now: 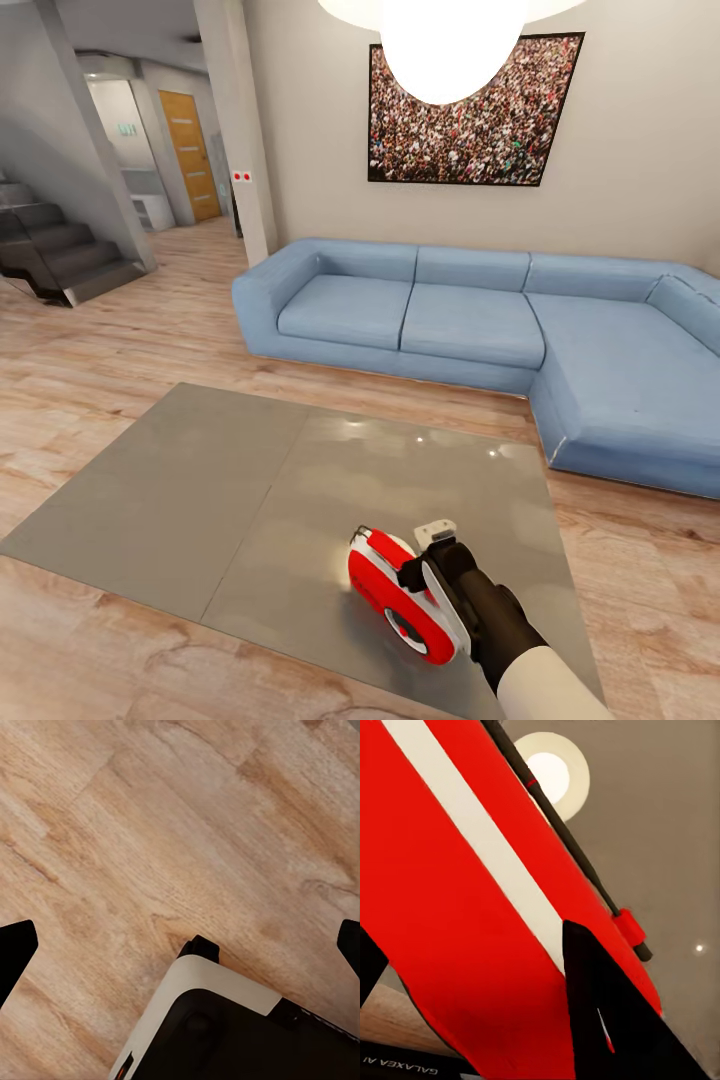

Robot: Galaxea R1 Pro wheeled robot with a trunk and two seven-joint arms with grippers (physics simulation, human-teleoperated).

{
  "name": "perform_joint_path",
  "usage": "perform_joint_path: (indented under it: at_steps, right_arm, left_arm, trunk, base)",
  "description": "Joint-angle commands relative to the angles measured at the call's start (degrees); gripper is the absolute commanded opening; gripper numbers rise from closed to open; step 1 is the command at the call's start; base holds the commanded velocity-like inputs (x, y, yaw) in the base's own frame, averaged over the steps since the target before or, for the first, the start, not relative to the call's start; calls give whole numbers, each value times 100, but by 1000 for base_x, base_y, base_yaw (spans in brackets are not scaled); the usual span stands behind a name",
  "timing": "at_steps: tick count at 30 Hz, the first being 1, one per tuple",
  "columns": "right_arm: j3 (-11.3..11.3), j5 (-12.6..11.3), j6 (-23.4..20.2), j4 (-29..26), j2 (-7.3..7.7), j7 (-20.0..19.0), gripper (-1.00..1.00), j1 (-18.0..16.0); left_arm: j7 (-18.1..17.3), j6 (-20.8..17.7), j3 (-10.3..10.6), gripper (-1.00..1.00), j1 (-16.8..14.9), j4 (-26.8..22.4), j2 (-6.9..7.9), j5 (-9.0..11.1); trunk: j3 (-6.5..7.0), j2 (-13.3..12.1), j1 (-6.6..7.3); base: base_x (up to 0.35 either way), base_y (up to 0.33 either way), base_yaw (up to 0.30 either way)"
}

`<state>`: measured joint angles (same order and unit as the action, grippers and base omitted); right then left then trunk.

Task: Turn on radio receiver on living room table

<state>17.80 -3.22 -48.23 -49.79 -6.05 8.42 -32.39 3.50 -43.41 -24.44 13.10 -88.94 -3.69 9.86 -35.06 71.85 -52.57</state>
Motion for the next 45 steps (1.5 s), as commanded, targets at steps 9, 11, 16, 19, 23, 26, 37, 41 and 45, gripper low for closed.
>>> perform_joint_path:
  at_steps: [9, 11, 16, 19, 23, 26, 37, 41, 45]
  right_arm:
    - [-13, -143, 21, 4, -3, 46, -100, 4]
    - [-13, -143, 20, 4, -2, 46, -100, 4]
    - [-13, -159, 15, 4, -1, 46, -100, 4]
    - [-13, -160, 15, 4, -1, 46, -100, 4]
    - [-13, -161, 15, 4, -1, 46, -100, 4]
    - [-13, -164, 15, 4, -1, 46, -100, 4]
    - [-13, -170, 15, 4, -1, 46, -100, 4]
    - [-13, -175, 15, 5, -1, 46, -100, 4]
    - [-13, -178, 15, 7, -1, 46, -100, 4]
  left_arm:
    - [-3, 0, 0, 100, -1, 0, 0, 3]
    - [-4, 0, 0, 100, -1, 0, -3, 6]
    - [2, -8, 0, 100, -1, 0, -14, 0]
    - [2, -9, 0, 100, -1, 0, -15, 0]
    - [1, -9, 0, 100, -1, 0, -17, 5]
    - [2, -9, 0, 100, -1, 0, -17, 1]
    - [2, -9, 0, 100, -1, 0, -17, 2]
    - [1, -10, 0, 100, 1, 0, -17, 5]
    - [2, -10, 6, 100, 0, 0, -17, 3]
  trunk:
    - [-1, -1, -1]
    - [-1, -1, -1]
    - [89, -201, 109]
    - [142, -321, 175]
    - [214, -482, 263]
    - [268, -602, 329]
    - [466, -1043, 570]
    - [537, -1204, 658]
    - [609, -1364, 746]
  base:
    - [0, 0, 0]
    - [0, 0, 0]
    - [0, 0, 0]
    - [0, 0, 0]
    - [0, 0, 0]
    - [0, 0, 0]
    - [0, 0, 0]
    - [0, 0, 0]
    - [0, 0, 0]
